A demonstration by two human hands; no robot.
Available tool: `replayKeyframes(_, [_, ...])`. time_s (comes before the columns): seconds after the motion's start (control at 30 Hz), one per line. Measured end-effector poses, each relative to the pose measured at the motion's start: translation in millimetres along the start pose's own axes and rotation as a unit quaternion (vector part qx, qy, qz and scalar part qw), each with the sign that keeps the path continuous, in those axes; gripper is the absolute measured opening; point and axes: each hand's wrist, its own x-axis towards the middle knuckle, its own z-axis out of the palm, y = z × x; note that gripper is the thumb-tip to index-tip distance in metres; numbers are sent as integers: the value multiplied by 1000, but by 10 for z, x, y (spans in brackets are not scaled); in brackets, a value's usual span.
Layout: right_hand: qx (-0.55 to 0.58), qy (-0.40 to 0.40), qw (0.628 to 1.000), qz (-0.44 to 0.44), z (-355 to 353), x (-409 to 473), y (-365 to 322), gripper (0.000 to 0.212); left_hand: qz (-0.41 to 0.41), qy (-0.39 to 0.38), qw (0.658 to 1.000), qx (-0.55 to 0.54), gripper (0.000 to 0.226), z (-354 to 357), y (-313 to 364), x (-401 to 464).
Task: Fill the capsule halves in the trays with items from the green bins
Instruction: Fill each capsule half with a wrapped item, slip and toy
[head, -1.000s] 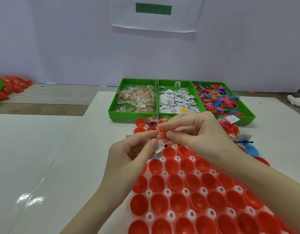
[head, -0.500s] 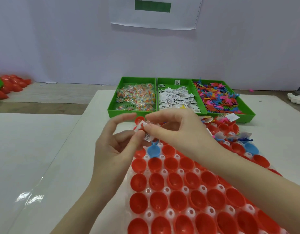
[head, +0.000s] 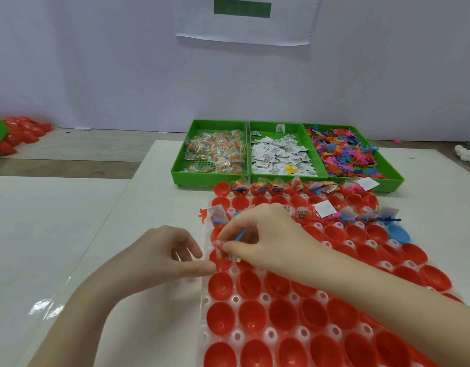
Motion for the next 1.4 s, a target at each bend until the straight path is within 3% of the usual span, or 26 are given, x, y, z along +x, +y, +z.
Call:
replayKeyframes(0.13, [-123, -38, 990, -53, 64, -36, -11, 20, 32, -14, 999, -36, 47, 44, 26, 25])
replayKeyframes(0.4, [-214, -105, 965, -109, 59, 3, -101, 28, 35, 5, 999, -23, 16, 68, 84, 31])
replayKeyframes(0.7, [-219, -117, 961, -123, -16, 8, -140, 33, 33, 7, 999, -19, 15, 64, 95, 27])
replayKeyframes(0.83, [-206, -63, 968, -128, -242, 31, -150, 29, 12, 35, 999, -32, 36, -32, 124, -15])
replayKeyframes(0.93, [-88, 19, 994, -62, -634, 60, -20, 15, 18, 132, 985, -106, 20, -186, 147, 63])
replayKeyframes(0.97, [-58, 58, 996, -35, -785, 94, 100, 10, 28, 166, 978, -124, 25, -241, 163, 122])
replayKeyframes(1.1, [-62, 215, 968, 117, -1321, 265, 868, 5, 64, 243, 963, -99, 28, -400, 190, 599])
replayKeyframes(1.17, [-105, 232, 942, 217, -1521, 282, 1273, 17, 60, 231, 970, -43, 21, -415, 186, 946])
replayKeyframes(1.23, [-162, 187, 927, 281, -1653, 258, 1594, 28, 67, 183, 980, 46, 28, -399, 175, 1281])
replayKeyframes(1.4, [-196, 129, 915, 329, -1639, 244, 1857, 34, 89, 67, 971, 211, 50, -262, 216, 1890])
